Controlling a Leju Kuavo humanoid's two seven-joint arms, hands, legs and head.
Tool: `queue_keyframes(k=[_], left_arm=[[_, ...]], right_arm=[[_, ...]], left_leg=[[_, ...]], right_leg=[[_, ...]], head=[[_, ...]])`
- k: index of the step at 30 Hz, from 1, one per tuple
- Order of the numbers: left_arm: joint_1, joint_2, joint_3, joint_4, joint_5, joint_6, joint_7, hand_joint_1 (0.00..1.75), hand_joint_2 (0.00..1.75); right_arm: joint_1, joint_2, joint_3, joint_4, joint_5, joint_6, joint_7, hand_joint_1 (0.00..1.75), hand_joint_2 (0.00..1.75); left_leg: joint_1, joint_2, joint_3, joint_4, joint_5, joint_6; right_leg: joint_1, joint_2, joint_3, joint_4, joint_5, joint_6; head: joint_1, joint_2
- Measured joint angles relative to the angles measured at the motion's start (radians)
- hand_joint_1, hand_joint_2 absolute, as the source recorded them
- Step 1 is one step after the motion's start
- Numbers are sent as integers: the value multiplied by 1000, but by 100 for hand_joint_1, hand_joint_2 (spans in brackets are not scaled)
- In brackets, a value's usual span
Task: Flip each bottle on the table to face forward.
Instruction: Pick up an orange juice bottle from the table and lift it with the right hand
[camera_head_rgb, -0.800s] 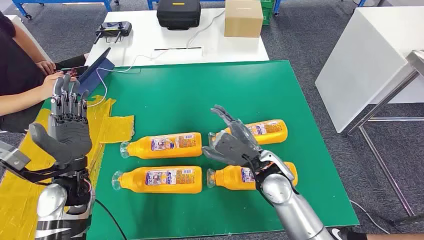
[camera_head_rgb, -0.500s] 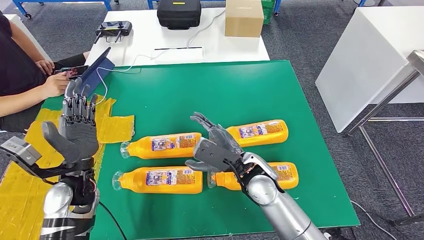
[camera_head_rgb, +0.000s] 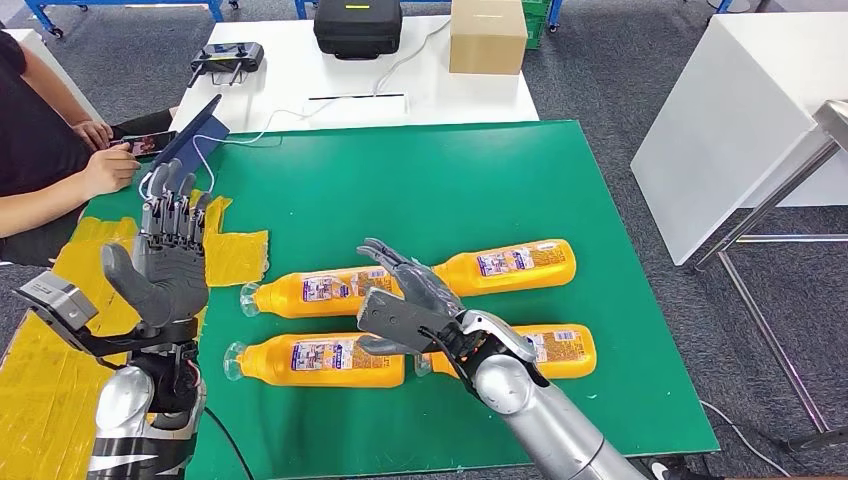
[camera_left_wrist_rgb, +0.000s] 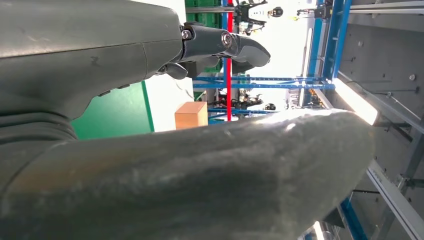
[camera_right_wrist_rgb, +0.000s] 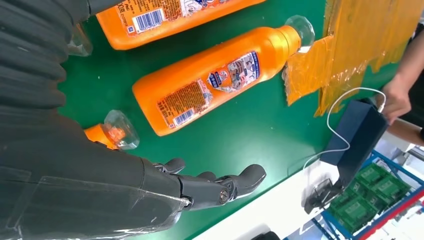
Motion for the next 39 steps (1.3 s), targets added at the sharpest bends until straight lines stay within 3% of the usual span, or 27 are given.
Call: queue_keyframes(k=[14,32,37,39], left_arm=[[-1,-13,-35,0,-2,-6,14,0,0],[-6,-16,-45,1,11,-14,20,0,0],[-63,-25,-84,49,43,-1,30,0,0],[-69,-26,-90,58,45,0,30,0,0]], right_arm=[[-58,62,96,129,70,-11,46,0,175],[-83,73,125,187,92,33,79,0,175],[-150,111,255,458,153,42,59,0,175],[-162,120,275,499,155,46,55,0,175]], left_leg=[[0,0,0,0,0,0],[0,0,0,0,0,0],[0,0,0,0,0,0],[0,0,0,0,0,0]], right_leg=[[0,0,0,0,0,0],[0,0,0,0,0,0],[0,0,0,0,0,0],[0,0,0,0,0,0]], head=[[0,0],[0,0],[0,0],[0,0]])
